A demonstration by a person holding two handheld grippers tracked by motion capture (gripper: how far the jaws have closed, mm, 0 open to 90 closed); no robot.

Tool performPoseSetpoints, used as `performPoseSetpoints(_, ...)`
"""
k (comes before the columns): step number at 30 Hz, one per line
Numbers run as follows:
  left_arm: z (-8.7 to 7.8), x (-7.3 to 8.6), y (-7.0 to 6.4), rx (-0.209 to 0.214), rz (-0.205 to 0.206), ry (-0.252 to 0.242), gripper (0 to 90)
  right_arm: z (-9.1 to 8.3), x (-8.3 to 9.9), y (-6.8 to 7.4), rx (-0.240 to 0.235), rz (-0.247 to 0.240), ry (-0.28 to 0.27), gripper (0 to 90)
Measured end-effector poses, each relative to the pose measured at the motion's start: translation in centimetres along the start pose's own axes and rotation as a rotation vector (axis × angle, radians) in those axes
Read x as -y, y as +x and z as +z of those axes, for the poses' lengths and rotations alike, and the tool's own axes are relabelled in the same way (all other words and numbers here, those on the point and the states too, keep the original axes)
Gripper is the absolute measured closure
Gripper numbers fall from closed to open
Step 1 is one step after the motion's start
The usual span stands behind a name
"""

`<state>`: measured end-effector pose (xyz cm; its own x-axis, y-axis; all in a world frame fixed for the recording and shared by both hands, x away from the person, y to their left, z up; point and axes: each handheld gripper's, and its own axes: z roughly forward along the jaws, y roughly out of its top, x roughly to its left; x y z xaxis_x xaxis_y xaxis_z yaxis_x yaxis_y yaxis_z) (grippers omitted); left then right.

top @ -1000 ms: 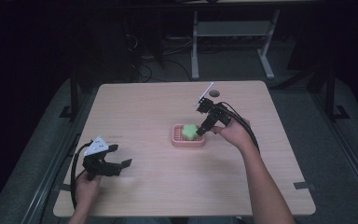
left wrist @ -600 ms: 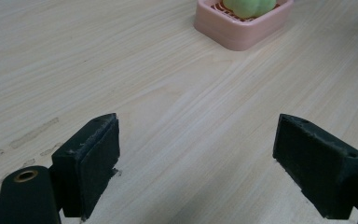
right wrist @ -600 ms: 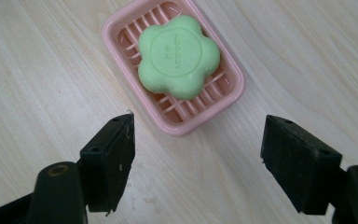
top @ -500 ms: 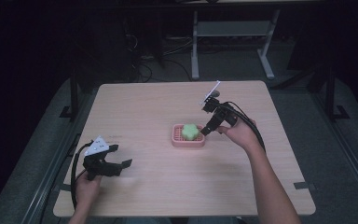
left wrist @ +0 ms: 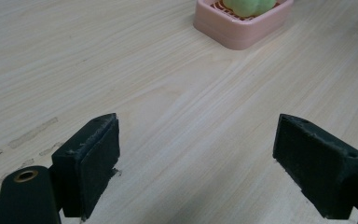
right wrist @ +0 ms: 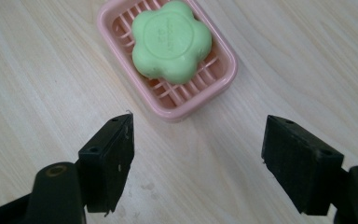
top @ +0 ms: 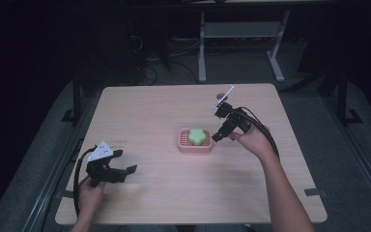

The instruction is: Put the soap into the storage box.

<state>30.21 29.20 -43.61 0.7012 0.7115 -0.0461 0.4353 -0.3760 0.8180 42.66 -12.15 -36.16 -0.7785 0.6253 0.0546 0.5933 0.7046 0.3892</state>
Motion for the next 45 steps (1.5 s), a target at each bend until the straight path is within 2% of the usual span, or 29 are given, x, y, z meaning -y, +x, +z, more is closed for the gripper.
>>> performPoseSetpoints(8,0.0,0.0,0.0,-0.001,0.0,0.002,14.4,0.0,0.9,-0.2,-0.013,0.01,0.014,25.1)
performPoseSetpoints(29,0.0,0.0,0.0,-0.001,0.002,0.004,14.4,-0.5,4.1,-0.5,-0.029,0.052,-0.031,24.9)
performPoseSetpoints(38,0.1,0.0,0.0,-0.001,0.002,0.009,14.4,-0.5,5.3,-0.1,-0.03,0.062,-0.031,17.6)
performPoseSetpoints(45,0.1,0.0,0.0,0.0,0.002,0.008,14.4,-0.6,6.0,0.5,0.001,0.064,-0.041,14.5)
